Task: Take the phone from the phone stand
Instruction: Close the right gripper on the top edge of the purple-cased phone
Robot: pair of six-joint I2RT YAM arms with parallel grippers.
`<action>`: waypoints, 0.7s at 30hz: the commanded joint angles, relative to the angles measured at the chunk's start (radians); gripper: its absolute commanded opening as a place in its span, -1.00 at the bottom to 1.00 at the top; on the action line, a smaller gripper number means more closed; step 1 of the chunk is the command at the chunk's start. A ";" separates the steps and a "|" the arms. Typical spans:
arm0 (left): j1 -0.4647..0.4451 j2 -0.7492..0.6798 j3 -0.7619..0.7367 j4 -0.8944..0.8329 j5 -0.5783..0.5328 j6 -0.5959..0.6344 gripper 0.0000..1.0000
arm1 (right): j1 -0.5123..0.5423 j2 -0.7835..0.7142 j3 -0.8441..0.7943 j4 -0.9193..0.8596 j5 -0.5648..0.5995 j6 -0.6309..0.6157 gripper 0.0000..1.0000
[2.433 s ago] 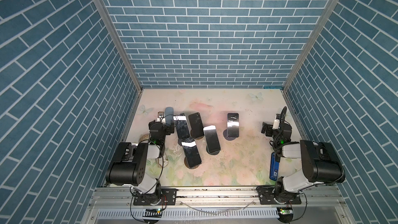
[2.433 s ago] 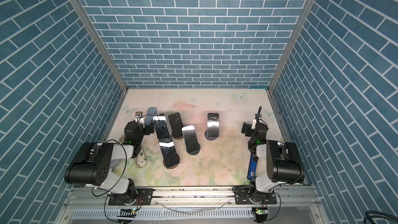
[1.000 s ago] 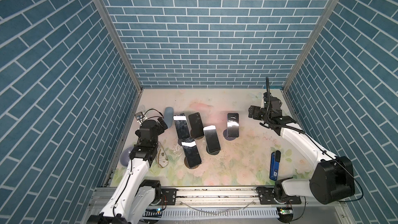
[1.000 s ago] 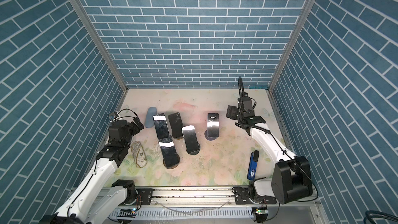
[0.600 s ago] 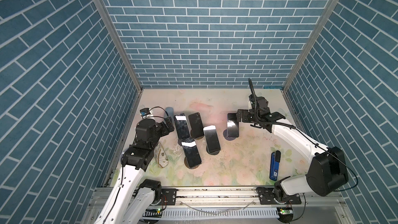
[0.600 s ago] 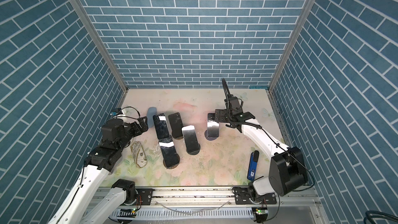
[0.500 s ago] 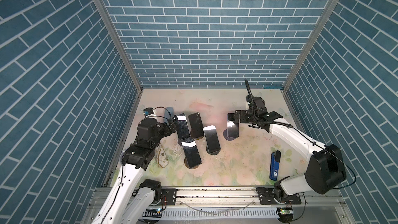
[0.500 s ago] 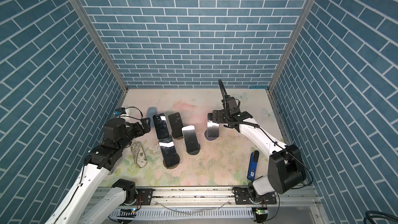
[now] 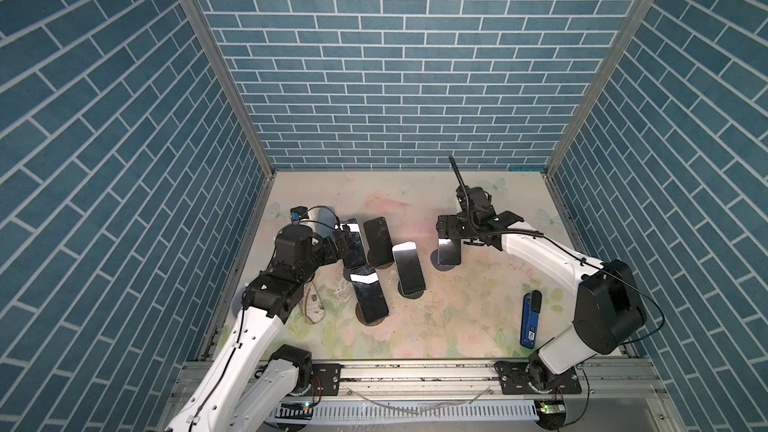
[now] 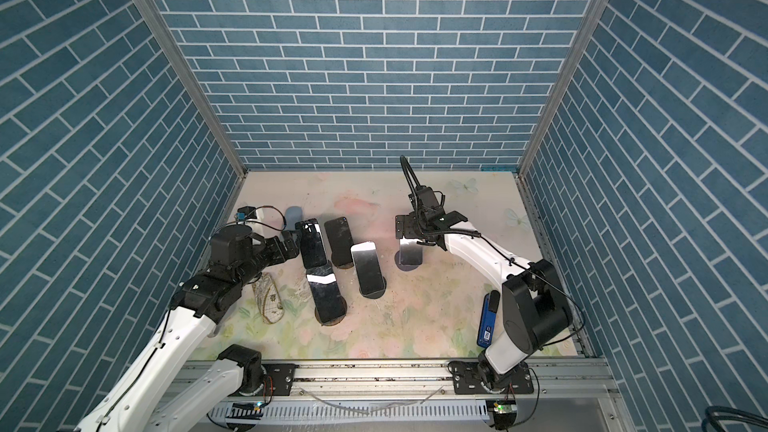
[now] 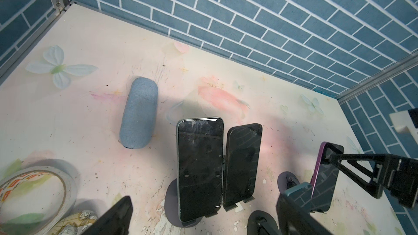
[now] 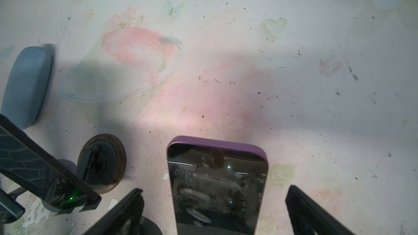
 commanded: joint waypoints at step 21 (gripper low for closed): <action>-0.039 0.045 0.004 0.026 -0.014 0.026 0.99 | 0.072 0.137 0.092 -0.055 0.209 0.105 0.61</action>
